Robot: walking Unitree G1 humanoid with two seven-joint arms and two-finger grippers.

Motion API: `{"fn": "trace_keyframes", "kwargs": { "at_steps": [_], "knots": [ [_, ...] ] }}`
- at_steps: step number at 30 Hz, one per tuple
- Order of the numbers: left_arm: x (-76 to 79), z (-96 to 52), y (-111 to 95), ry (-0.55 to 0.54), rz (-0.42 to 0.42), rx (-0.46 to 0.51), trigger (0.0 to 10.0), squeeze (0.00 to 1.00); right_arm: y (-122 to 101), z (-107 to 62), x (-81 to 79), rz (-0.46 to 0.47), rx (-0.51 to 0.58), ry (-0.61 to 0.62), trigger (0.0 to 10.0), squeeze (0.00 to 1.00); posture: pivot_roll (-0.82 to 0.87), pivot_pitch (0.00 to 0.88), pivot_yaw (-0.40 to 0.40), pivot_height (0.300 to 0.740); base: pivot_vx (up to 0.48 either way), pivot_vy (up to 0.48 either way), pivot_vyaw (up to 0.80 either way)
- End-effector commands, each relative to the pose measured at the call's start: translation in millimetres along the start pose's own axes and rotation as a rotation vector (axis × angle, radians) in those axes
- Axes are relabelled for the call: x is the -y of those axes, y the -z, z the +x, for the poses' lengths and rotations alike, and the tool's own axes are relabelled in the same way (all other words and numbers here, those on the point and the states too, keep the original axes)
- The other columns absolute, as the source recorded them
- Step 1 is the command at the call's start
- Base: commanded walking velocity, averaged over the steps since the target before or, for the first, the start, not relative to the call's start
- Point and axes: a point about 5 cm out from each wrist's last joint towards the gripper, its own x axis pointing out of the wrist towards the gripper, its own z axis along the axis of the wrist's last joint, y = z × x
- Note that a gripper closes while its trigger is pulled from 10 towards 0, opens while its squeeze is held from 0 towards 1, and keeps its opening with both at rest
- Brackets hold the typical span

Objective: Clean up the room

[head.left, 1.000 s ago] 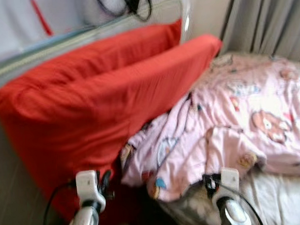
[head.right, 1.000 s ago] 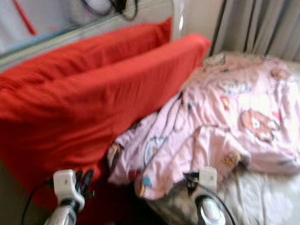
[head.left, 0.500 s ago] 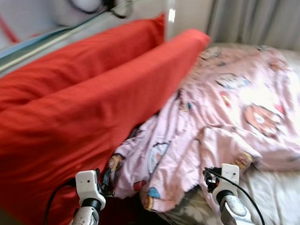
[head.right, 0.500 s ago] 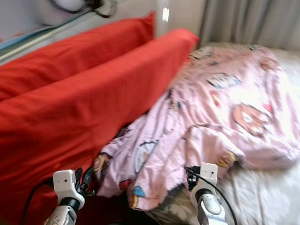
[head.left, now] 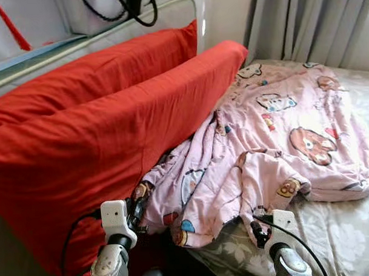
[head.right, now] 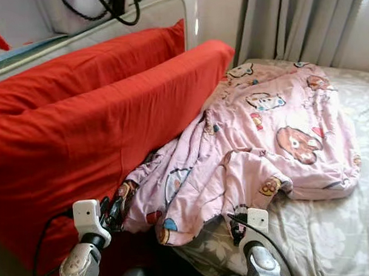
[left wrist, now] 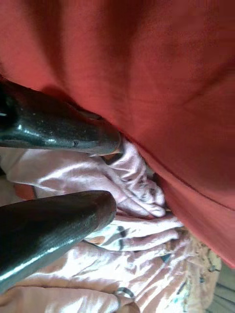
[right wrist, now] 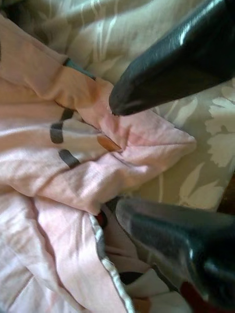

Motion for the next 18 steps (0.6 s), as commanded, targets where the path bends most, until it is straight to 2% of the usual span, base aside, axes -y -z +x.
{"fn": "trace_keyframes", "kwargs": {
  "at_steps": [1,3,4,5,6,7,18],
  "knots": [
    [2.0,2.2,-5,0.002,-0.008,0.013,10.0,0.00,-5,2.6,-3.1,-0.027,-0.006,-0.013,10.0,1.00,0.06,0.018,0.023,0.642,0.000,0.000,0.00],
    [3.2,0.4,-7,0.005,-0.010,0.020,10.0,0.00,-5,2.8,-3.8,-0.046,-0.010,-0.020,10.0,1.00,0.07,0.045,0.020,0.642,0.000,0.000,0.00],
    [3.7,-0.3,-8,0.007,-0.011,0.021,10.0,0.00,-5,3.0,-4.4,-0.058,-0.012,-0.024,10.0,0.95,0.07,0.049,0.019,0.642,0.000,0.000,0.00],
    [4.1,-0.7,-8,0.008,-0.011,0.022,10.0,0.00,-5,3.1,-4.8,-0.066,-0.014,-0.027,10.0,0.95,0.07,0.049,0.019,0.642,0.000,0.000,0.00],
    [4.6,-2.6,-8,0.008,-0.011,0.024,10.0,0.00,-5,2.9,-5.0,-0.070,-0.014,-0.031,10.0,0.24,0.08,0.063,0.018,0.642,0.000,0.000,0.00],
    [4.7,-4.6,-9,0.008,-0.012,0.025,10.0,0.00,-5,2.9,-5.3,-0.072,-0.013,-0.033,10.0,0.00,0.08,0.073,0.017,0.642,0.000,0.000,0.00],
    [-11.4,-42.7,-19,-0.056,0.020,0.013,10.0,0.00,-14,6.8,-8.5,-0.095,-0.001,-0.010,10.0,0.00,0.14,0.181,0.011,0.642,0.000,0.000,0.00]
  ]
}}
